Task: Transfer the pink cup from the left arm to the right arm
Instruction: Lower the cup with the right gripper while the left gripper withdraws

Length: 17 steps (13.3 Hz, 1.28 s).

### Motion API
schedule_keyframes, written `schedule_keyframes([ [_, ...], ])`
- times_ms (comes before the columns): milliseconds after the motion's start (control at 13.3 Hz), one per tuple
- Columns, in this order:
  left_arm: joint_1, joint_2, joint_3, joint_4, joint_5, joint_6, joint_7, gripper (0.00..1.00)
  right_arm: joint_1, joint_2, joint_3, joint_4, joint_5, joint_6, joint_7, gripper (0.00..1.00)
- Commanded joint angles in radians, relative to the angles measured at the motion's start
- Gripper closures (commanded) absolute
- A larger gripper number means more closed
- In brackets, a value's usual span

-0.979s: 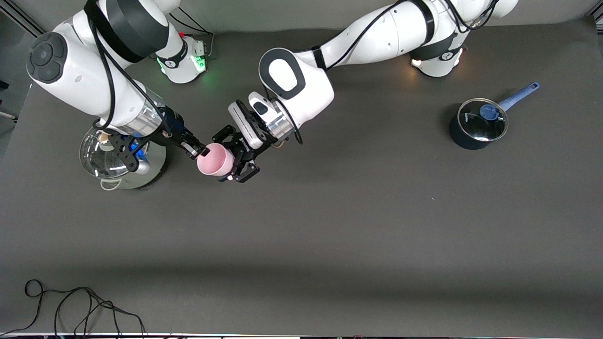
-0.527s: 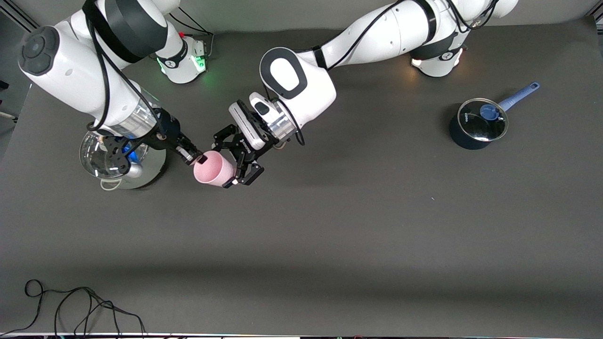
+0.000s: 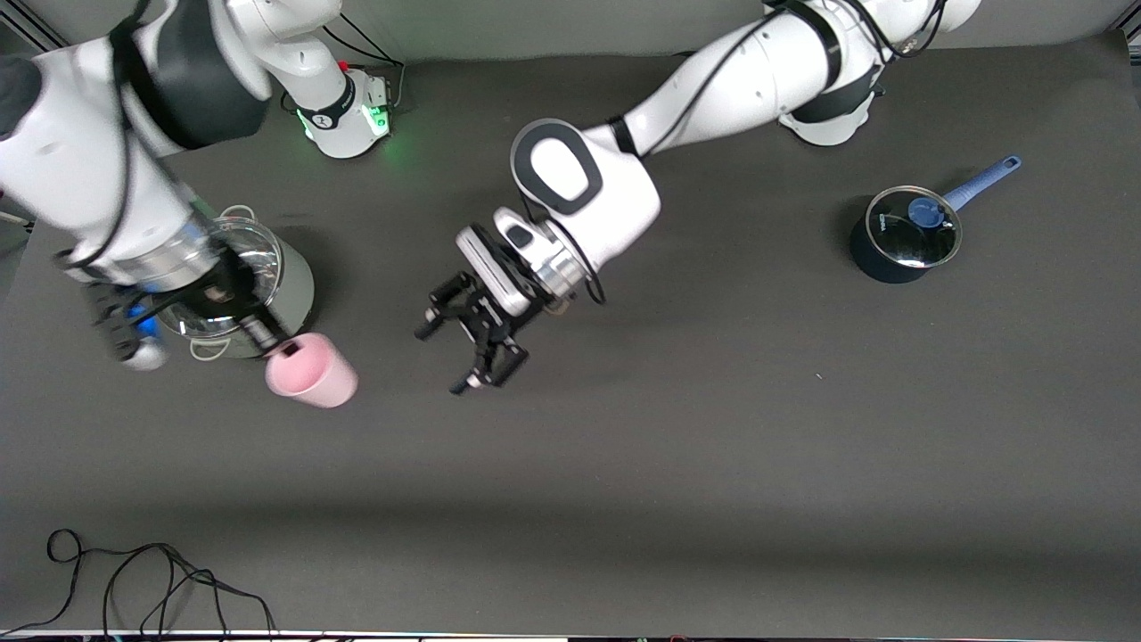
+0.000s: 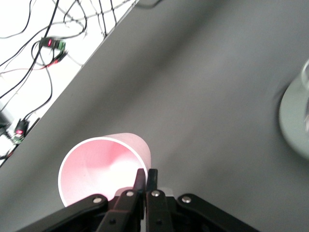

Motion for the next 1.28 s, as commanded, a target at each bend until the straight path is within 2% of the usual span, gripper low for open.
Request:
schedule_keyframes([
  [0,0.174,-0.095,-0.005,-0.192,0.012,-0.148,-0.017,0.0,-0.111,0.008,0.002,0.031,-0.018,-0.035,-0.25,1.0],
  [377,0.521,-0.208,-0.003,-0.42,0.073,-0.569,-0.018,0.0,-0.283,-0.009,-0.005,0.059,-0.004,-0.197,-0.84,1.0],
  [527,0.662,-0.227,0.0,-0.48,0.192,-0.753,-0.021,0.0,-0.326,-0.008,-0.005,0.056,-0.004,-0.218,-1.037,1.0],
  [753,0.826,-0.225,0.009,-0.485,0.395,-1.037,-0.07,0.0,-0.352,0.041,-0.015,0.053,0.011,-0.162,-1.143,1.0],
  [979,0.969,-0.228,-0.006,-0.464,0.727,-1.276,-0.292,0.0,-0.356,0.145,-0.015,0.046,0.015,-0.076,-1.235,1.0],
  [1205,1.043,-0.267,0.001,-0.405,0.89,-1.494,-0.447,0.0,-0.353,0.263,-0.012,0.048,0.015,0.024,-1.294,1.0],
])
